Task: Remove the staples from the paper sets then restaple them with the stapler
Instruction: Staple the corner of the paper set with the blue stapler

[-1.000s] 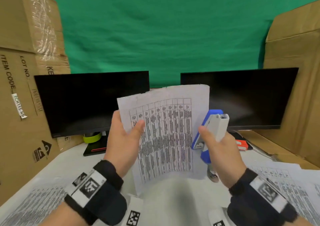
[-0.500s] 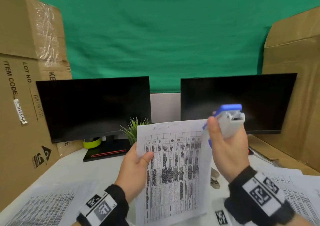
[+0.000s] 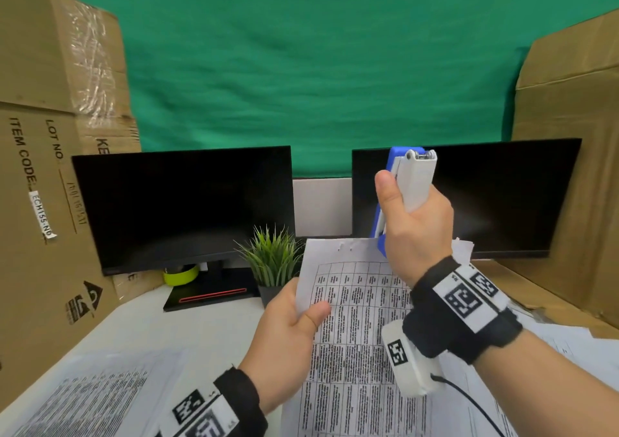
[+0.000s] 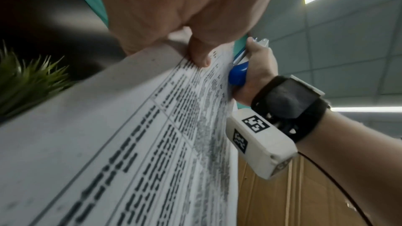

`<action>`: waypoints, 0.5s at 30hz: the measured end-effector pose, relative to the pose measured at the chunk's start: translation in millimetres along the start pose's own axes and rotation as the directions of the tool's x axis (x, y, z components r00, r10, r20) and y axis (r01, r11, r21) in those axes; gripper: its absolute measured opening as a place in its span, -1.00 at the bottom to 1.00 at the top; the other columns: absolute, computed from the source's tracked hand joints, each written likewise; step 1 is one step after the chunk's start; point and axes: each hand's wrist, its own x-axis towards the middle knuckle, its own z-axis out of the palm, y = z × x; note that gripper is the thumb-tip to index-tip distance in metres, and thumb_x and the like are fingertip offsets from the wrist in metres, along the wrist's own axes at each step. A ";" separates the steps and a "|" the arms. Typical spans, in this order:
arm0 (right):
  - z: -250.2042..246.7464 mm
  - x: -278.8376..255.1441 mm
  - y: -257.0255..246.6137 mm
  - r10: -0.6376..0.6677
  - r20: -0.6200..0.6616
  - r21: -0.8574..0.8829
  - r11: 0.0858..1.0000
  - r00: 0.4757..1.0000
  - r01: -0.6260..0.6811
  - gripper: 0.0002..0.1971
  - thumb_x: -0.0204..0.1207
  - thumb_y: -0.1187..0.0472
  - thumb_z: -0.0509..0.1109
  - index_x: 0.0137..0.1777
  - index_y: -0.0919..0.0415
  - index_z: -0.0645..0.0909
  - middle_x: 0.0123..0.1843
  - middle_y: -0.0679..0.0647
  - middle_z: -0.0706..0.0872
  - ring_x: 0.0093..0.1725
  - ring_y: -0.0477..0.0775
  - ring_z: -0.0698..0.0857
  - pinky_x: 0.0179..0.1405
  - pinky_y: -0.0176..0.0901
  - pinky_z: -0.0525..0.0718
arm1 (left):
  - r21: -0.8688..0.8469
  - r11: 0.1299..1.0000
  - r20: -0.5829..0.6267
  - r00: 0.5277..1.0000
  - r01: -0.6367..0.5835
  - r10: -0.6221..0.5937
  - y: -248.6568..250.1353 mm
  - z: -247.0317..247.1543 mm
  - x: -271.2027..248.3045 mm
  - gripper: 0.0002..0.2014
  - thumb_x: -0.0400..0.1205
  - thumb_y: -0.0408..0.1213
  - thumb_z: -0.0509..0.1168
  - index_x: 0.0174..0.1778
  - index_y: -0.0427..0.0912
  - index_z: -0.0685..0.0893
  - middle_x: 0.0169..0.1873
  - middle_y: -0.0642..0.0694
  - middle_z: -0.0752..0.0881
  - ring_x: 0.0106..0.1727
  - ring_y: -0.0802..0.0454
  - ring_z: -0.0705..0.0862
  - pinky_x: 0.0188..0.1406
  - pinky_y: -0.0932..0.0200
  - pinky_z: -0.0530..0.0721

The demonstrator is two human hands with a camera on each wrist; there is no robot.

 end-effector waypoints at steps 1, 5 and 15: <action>0.5 1.4 2.2 0.037 0.013 0.007 0.999 0.999 -0.038 -0.63 0.41 -0.27 0.26 -0.36 0.01 0.49 -0.42 -0.11 0.58 -0.36 -0.03 0.60 -0.28 -0.04 0.58 | -0.001 1.000 -0.006 1.000 0.026 -0.026 -1.0 1.3 1.5 -0.74 0.74 -0.35 0.18 0.17 0.14 0.61 0.00 0.32 0.79 0.06 0.38 0.72 0.05 0.45 0.65; 0.7 6.0 8.2 0.208 0.092 0.098 0.971 0.974 -0.217 -0.67 0.46 -0.23 0.34 -0.21 0.05 0.60 -0.15 0.13 0.78 -0.12 0.22 0.75 -0.02 0.20 0.71 | -0.036 0.978 0.047 0.978 0.203 -0.201 -15.6 6.1 6.0 -0.73 0.76 -0.36 0.17 0.28 0.01 0.64 0.12 0.11 0.80 0.18 0.12 0.73 0.35 0.00 0.62; -69.3 -17.5 60.3 0.721 0.353 -0.055 0.652 0.596 -0.756 -0.60 0.57 -0.09 0.34 0.08 0.29 0.67 -0.14 0.19 0.82 -0.11 0.20 0.79 0.00 0.09 0.73 | -0.243 0.922 0.040 0.953 0.300 -0.299 -44.6 -7.0 25.5 -0.67 0.75 -0.39 0.16 0.42 -0.15 0.60 0.24 -0.02 0.75 0.31 -0.02 0.68 0.47 -0.12 0.50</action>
